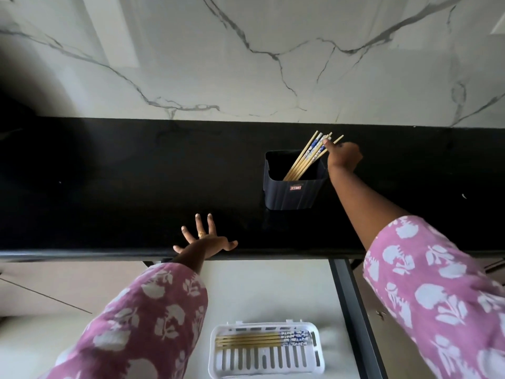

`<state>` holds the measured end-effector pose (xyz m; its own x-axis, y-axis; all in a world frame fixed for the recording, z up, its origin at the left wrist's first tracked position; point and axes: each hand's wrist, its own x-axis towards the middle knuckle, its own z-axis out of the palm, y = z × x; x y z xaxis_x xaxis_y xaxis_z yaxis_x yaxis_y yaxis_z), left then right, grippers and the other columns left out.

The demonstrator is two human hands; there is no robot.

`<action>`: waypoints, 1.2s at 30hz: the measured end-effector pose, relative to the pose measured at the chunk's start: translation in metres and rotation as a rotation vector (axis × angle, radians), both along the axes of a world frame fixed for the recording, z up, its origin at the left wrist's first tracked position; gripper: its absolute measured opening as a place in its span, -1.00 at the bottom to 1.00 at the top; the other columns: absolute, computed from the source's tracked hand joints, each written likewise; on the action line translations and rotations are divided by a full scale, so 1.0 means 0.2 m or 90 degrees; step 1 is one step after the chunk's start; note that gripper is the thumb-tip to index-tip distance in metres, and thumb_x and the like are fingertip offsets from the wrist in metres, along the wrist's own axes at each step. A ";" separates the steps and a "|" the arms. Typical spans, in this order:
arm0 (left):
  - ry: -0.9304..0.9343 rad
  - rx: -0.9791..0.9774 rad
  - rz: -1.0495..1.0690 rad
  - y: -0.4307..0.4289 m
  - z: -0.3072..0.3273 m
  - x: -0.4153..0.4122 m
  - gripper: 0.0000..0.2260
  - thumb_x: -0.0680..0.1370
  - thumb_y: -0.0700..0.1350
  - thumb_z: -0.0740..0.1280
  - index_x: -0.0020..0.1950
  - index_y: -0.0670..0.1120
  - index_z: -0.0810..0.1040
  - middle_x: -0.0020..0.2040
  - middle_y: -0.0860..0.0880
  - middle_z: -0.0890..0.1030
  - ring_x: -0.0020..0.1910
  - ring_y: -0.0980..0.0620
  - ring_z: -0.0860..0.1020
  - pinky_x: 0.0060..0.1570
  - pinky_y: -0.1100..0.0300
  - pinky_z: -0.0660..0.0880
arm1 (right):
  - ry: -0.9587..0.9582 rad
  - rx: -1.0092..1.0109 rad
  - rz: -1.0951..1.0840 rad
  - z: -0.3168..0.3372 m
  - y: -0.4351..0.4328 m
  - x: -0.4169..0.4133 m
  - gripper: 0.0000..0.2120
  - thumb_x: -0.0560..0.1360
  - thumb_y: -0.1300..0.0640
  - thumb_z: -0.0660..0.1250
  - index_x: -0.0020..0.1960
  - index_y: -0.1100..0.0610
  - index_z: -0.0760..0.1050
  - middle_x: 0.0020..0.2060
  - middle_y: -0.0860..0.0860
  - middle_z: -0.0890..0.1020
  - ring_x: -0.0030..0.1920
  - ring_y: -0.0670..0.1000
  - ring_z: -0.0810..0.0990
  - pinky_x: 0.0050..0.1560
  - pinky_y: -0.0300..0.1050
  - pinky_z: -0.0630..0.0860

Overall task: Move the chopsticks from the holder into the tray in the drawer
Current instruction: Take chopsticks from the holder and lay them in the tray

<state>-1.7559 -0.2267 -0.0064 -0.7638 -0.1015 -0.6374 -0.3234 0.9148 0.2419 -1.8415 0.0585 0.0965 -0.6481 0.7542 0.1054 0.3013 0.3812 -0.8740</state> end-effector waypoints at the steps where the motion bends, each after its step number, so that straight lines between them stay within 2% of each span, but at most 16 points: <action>1: -0.002 0.001 0.000 0.00 0.00 0.00 -0.18 0.49 0.35 0.18 0.54 0.16 -0.25 0.55 0.09 -0.31 0.50 -0.26 -0.32 0.36 -0.39 -0.14 | -0.005 -0.039 -0.018 0.00 0.01 -0.03 -0.59 0.45 -0.01 0.40 0.04 0.35 0.56 0.05 0.25 0.64 0.08 0.17 0.62 -0.04 -0.05 0.48; 2: -0.001 0.003 0.000 0.00 0.00 0.00 -0.18 0.49 0.34 0.19 0.53 0.17 -0.27 0.54 0.09 -0.32 0.50 -0.26 -0.32 0.36 -0.39 -0.14 | -0.012 -0.068 -0.032 -0.01 0.01 -0.05 -0.55 0.46 0.02 0.41 0.14 0.36 0.52 0.13 0.25 0.62 0.16 0.17 0.59 0.07 -0.05 0.50; 4: -0.002 0.004 0.003 0.00 0.00 0.00 -0.16 0.48 0.33 0.21 0.52 0.17 -0.29 0.53 0.10 -0.35 0.49 -0.25 -0.34 0.36 -0.39 -0.13 | -0.025 -0.084 -0.038 -0.02 0.03 -0.09 -0.58 0.48 0.08 0.39 0.20 0.36 0.50 0.18 0.24 0.60 0.21 0.15 0.57 0.17 -0.08 0.49; 6: -0.003 0.005 0.004 0.00 0.01 0.00 -0.16 0.48 0.33 0.21 0.52 0.17 -0.30 0.53 0.10 -0.36 0.50 -0.25 -0.34 0.36 -0.39 -0.13 | -0.029 -0.094 -0.051 -0.02 0.03 -0.11 -0.62 0.49 0.14 0.37 0.21 0.35 0.50 0.19 0.24 0.59 0.22 0.15 0.57 0.21 -0.08 0.48; 10: 0.004 0.007 0.008 0.00 0.01 0.00 -0.15 0.48 0.32 0.22 0.52 0.18 -0.30 0.52 0.11 -0.37 0.50 -0.23 -0.34 0.37 -0.39 -0.14 | -0.017 -0.193 -0.066 -0.04 0.03 -0.12 -0.50 0.43 0.10 0.45 0.25 0.35 0.45 0.21 0.25 0.57 0.22 0.17 0.57 0.22 -0.04 0.52; 11: 0.004 0.006 0.010 0.00 0.01 0.00 -0.15 0.48 0.32 0.22 0.52 0.18 -0.30 0.53 0.11 -0.37 0.50 -0.23 -0.34 0.37 -0.39 -0.13 | -0.008 -0.222 -0.059 -0.05 0.04 -0.12 -0.52 0.41 0.09 0.47 0.22 0.34 0.48 0.17 0.25 0.60 0.13 0.15 0.62 0.17 -0.03 0.56; 13: -0.001 0.004 0.008 0.00 0.00 0.00 -0.15 0.48 0.32 0.22 0.52 0.18 -0.30 0.53 0.10 -0.36 0.50 -0.23 -0.34 0.37 -0.39 -0.13 | 0.024 -0.284 -0.021 -0.08 0.05 -0.14 -0.61 0.41 0.14 0.46 0.15 0.34 0.54 0.00 0.18 0.66 -0.17 0.04 0.65 -0.06 -0.10 0.64; 14: -0.002 0.003 0.007 0.00 0.00 0.00 -0.15 0.48 0.32 0.22 0.52 0.18 -0.30 0.53 0.10 -0.36 0.50 -0.24 -0.34 0.37 -0.39 -0.13 | 0.040 -0.307 -0.002 -0.08 0.05 -0.14 -0.66 0.43 0.19 0.44 0.14 0.35 0.54 -0.10 0.14 0.65 -0.31 -0.03 0.60 -0.22 -0.20 0.62; 16: -0.004 0.005 0.006 0.00 0.00 0.00 -0.15 0.48 0.32 0.22 0.52 0.17 -0.30 0.53 0.10 -0.36 0.50 -0.24 -0.34 0.36 -0.39 -0.13 | 0.065 -0.325 0.009 -0.08 0.06 -0.13 -0.69 0.45 0.26 0.41 0.14 0.36 0.53 -0.26 0.11 0.59 -0.42 -0.11 0.51 -0.42 -0.35 0.53; 18: -0.006 0.009 0.004 0.00 0.00 0.00 -0.15 0.48 0.32 0.22 0.52 0.17 -0.30 0.53 0.09 -0.37 0.50 -0.24 -0.34 0.36 -0.39 -0.13 | 0.085 -0.312 -0.008 -0.08 0.07 -0.13 -0.71 0.45 0.26 0.42 0.13 0.35 0.54 -0.34 0.08 0.57 -0.44 -0.12 0.49 -0.40 -0.32 0.52; 22: -0.003 0.000 0.000 0.01 0.00 0.00 -0.15 0.48 0.33 0.21 0.52 0.17 -0.32 0.52 0.10 -0.38 0.50 -0.24 -0.35 0.36 -0.39 -0.12 | 0.117 -0.225 -0.034 -0.02 0.11 -0.11 -0.74 0.44 0.22 0.42 0.05 0.37 0.58 -0.26 0.14 0.58 -0.42 -0.08 0.49 -0.21 -0.11 0.59; 25: 0.004 0.004 -0.001 0.01 0.00 0.01 -0.16 0.48 0.34 0.21 0.52 0.17 -0.30 0.53 0.10 -0.36 0.50 -0.24 -0.33 0.36 -0.39 -0.13 | 0.148 -0.122 -0.039 0.07 0.16 -0.08 -0.76 0.42 0.16 0.42 -0.04 0.34 0.63 -0.31 0.11 0.59 -0.30 0.03 0.55 -0.06 0.07 0.59; 30: 0.011 0.010 -0.003 0.00 -0.02 0.02 -0.16 0.47 0.35 0.21 0.53 0.17 -0.26 0.55 0.10 -0.31 0.50 -0.25 -0.31 0.36 -0.40 -0.13 | 0.214 0.011 -0.027 0.29 0.18 0.09 -0.78 0.47 0.13 0.36 -0.09 0.31 0.63 -0.31 0.10 0.61 -0.25 0.05 0.61 -0.08 -0.05 0.59; 33: 0.019 0.009 -0.003 0.00 -0.02 0.03 -0.17 0.46 0.38 0.18 0.54 0.17 -0.23 0.56 0.09 -0.27 0.51 -0.25 -0.29 0.36 -0.40 -0.13 | 0.264 0.006 -0.037 0.39 0.18 0.20 -0.78 0.47 0.10 0.35 -0.16 0.26 0.63 -0.34 0.06 0.61 -0.20 0.10 0.67 -0.04 0.02 0.62; 36: 0.037 0.016 -0.001 -0.01 -0.02 0.05 -0.15 0.46 0.38 0.19 0.54 0.17 -0.25 0.55 0.11 -0.31 0.51 -0.24 -0.30 0.36 -0.40 -0.14 | 0.315 -0.046 -0.025 0.46 0.14 0.30 -0.82 0.47 0.12 0.36 -0.11 0.24 0.64 -0.39 -0.01 0.60 -0.30 -0.04 0.61 -0.08 -0.08 0.62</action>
